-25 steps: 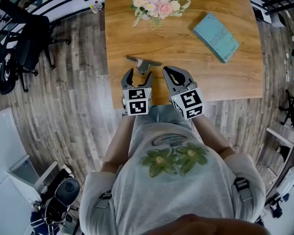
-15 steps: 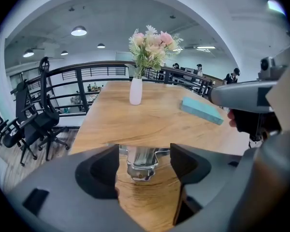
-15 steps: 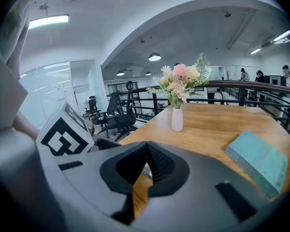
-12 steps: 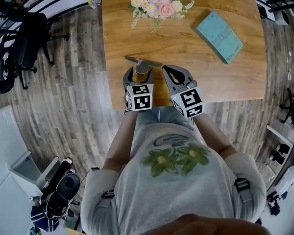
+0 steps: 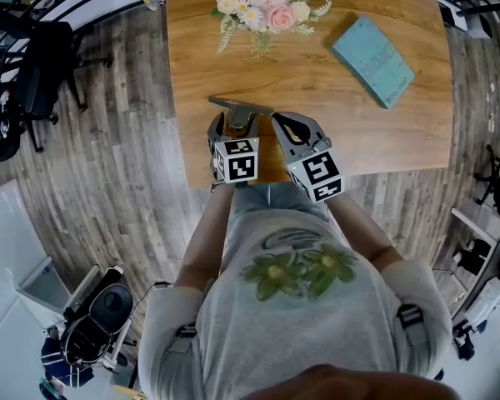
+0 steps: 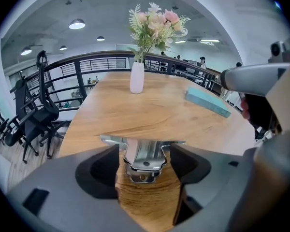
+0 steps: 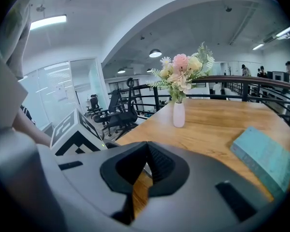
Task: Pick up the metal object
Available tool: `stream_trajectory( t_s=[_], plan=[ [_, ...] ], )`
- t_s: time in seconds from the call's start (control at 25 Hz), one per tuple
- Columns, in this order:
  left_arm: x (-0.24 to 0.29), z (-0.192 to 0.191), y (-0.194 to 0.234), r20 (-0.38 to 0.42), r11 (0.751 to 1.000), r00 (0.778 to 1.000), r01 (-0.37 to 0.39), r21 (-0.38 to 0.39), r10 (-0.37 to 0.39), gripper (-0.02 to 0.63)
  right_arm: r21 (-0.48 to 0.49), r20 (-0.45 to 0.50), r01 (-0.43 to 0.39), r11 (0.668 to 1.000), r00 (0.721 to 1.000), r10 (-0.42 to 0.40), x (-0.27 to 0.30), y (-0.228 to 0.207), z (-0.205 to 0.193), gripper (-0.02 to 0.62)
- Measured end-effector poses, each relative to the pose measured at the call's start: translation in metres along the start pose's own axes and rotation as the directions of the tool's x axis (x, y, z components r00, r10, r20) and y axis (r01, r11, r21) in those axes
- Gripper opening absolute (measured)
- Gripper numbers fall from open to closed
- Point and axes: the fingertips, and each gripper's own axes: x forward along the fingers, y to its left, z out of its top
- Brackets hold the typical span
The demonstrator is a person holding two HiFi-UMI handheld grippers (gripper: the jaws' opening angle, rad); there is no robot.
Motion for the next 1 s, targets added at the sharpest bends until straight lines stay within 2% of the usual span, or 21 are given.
stream_trajectory(
  t_s=[0.52,1.0],
  plan=[
    [0.014,-0.009,0.001,-0.05,1.0,0.999,0.004,0.022,-0.003,0.324,0.006,-0.015,-0.009,1.0,1.0,0.009,0.006,-0.001,0.0,0.007],
    [0.016,-0.011,0.001,-0.048,0.999,0.999,0.011,0.031,-0.009,0.304,0.011,-0.022,-0.008,1.0,1.0,0.008,0.004,-0.002,-0.002,0.006]
  ],
)
